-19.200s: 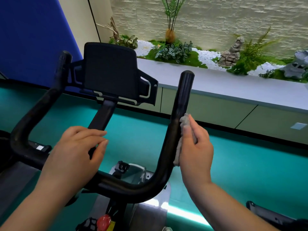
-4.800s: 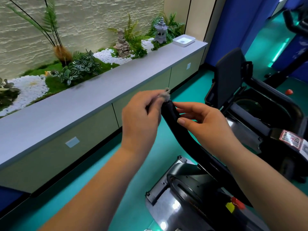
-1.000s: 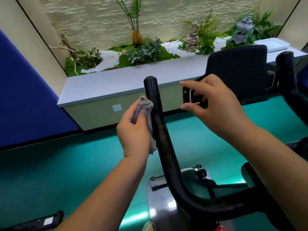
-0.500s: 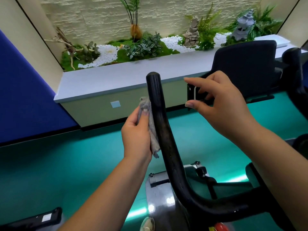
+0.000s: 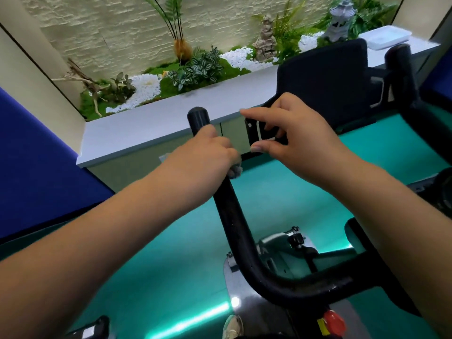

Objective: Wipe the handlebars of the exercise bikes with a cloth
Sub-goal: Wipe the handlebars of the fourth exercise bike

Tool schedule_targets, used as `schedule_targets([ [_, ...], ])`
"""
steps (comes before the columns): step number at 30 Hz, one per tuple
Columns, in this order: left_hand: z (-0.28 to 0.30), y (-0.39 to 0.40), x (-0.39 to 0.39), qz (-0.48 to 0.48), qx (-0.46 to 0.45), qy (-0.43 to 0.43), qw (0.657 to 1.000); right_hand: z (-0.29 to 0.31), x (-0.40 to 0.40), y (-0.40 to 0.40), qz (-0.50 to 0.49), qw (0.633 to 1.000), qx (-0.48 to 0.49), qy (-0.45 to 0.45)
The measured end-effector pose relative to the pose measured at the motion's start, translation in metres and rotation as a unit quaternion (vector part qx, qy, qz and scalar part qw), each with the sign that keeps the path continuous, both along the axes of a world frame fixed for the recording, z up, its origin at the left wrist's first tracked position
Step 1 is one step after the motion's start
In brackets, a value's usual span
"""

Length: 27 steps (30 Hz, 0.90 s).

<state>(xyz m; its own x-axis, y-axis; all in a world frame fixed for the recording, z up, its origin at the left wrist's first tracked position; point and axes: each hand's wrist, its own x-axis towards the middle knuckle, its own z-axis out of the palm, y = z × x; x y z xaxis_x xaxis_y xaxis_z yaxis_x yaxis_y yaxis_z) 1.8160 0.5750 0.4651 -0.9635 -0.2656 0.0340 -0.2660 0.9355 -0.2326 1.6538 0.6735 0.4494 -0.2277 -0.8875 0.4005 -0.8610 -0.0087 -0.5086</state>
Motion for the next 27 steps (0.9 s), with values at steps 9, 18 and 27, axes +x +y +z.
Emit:
schedule_targets([
  [9, -0.003, 0.009, -0.008, 0.0, 0.011, -0.093, 0.996, 0.001, -0.005, 0.003, 0.012, 1.0, 0.018, 0.008],
  [18, -0.01, 0.01, -0.015, -0.023, 0.031, -0.107, 0.993, 0.006, -0.008, 0.005, 0.002, 0.997, 0.032, 0.063],
  [27, -0.01, -0.006, 0.0, -0.084, 0.058, -0.049, 0.994, 0.008, -0.008, 0.005, -0.01, 0.997, 0.039, 0.069],
])
